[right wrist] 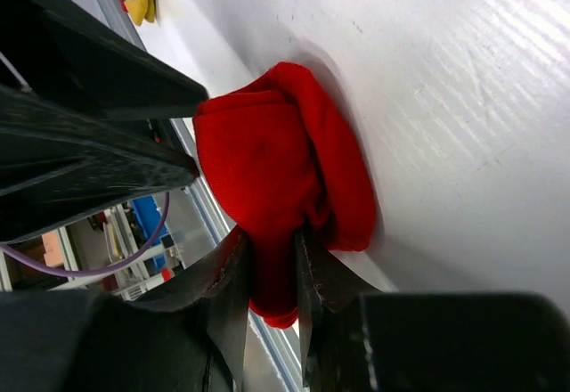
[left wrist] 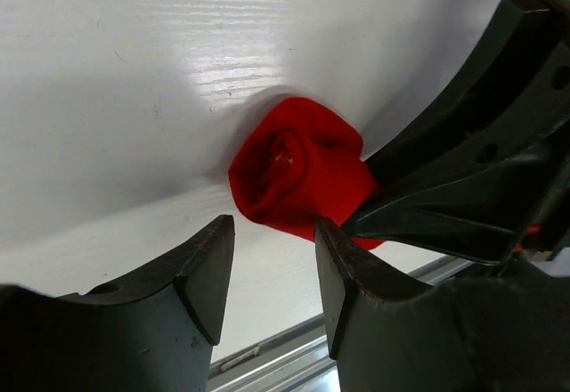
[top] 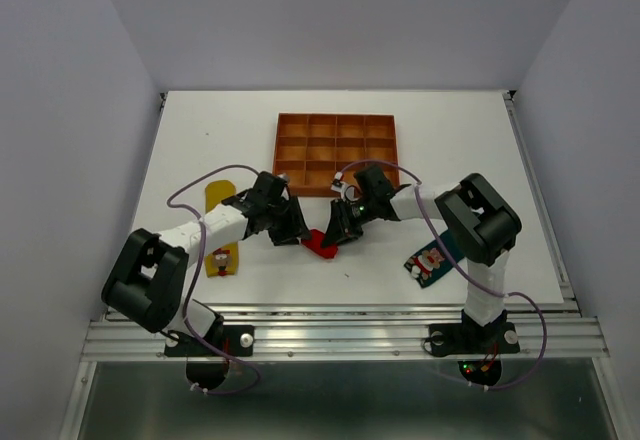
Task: Roll the socks
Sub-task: Pick up the sock at the center of the board.
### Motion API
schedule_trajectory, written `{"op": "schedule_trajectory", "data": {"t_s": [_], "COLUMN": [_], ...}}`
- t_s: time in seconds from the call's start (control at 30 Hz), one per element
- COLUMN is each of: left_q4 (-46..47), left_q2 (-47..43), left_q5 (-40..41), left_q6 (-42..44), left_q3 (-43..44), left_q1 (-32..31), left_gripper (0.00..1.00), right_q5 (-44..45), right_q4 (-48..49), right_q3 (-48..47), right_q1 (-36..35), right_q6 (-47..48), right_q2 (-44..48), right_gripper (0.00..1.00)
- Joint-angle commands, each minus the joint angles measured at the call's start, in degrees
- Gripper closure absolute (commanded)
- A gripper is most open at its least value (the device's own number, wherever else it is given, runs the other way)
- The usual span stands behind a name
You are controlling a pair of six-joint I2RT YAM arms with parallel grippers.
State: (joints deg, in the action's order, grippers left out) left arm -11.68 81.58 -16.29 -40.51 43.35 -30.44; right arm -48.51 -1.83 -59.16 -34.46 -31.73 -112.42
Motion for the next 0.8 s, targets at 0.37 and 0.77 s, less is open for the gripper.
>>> {"op": "schedule_trajectory", "data": {"t_s": [0.37, 0.77], "left_q4": [2.72, -0.71], "left_q2": [5.78, 11.14], "left_q5": [-0.85, 4.33], "left_q6": [1.14, -0.62], "left_q3": [1.47, 3.75], "left_q1": [-1.12, -2.43], "left_gripper": [0.48, 0.54], "right_q5": [4.56, 10.45], "right_q4": [-4.06, -7.31], "right_q3": [-1.22, -1.49], "right_q1": [2.03, 2.03], "right_q6": [-1.24, 5.97], "right_q2": [-4.03, 3.87], "right_gripper": [0.88, 0.53]}}
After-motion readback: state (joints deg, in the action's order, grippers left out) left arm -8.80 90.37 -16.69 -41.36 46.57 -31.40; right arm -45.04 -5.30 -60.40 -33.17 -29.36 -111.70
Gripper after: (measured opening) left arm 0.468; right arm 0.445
